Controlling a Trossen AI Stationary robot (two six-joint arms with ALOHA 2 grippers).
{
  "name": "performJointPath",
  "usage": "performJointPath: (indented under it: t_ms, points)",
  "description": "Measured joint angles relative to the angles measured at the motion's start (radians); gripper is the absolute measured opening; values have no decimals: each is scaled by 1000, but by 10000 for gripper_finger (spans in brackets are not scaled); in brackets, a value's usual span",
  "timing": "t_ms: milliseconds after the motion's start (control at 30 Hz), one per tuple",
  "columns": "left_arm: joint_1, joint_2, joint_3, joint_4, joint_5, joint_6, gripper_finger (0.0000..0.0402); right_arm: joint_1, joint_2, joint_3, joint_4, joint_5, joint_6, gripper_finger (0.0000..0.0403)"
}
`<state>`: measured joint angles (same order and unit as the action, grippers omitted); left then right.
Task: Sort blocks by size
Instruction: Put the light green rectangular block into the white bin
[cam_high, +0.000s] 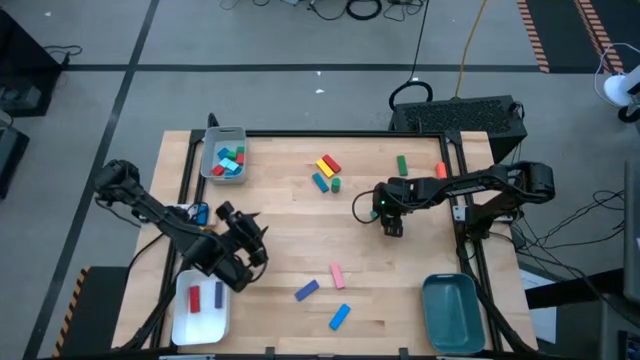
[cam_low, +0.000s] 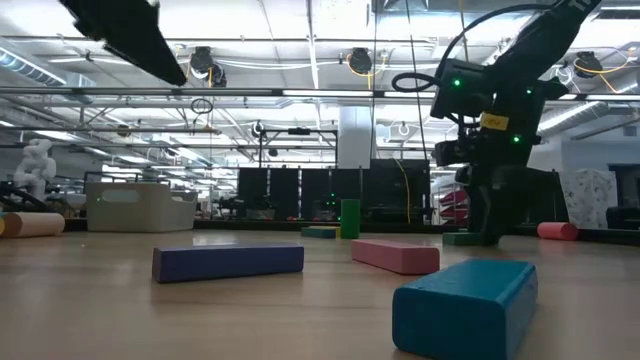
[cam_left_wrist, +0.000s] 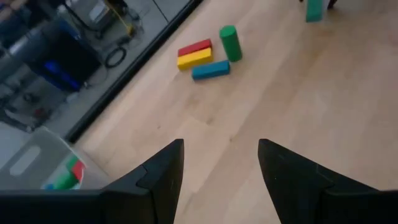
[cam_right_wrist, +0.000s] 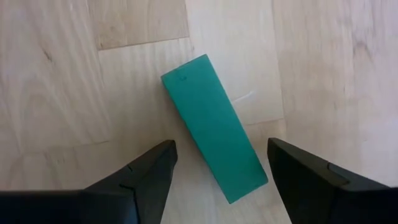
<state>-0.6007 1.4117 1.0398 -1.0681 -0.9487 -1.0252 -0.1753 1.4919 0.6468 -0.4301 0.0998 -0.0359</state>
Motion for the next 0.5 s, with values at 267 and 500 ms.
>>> performJointPath:
  t_ms: [267, 500]
  points:
    - [206, 0, -139, 270, 137, 263, 208, 0, 0, 0, 7, -49, 12, 185]
    - [413, 1, -294, 704, 339, 635, 208, 13, 0, 0, 20, -66, 93, 109]
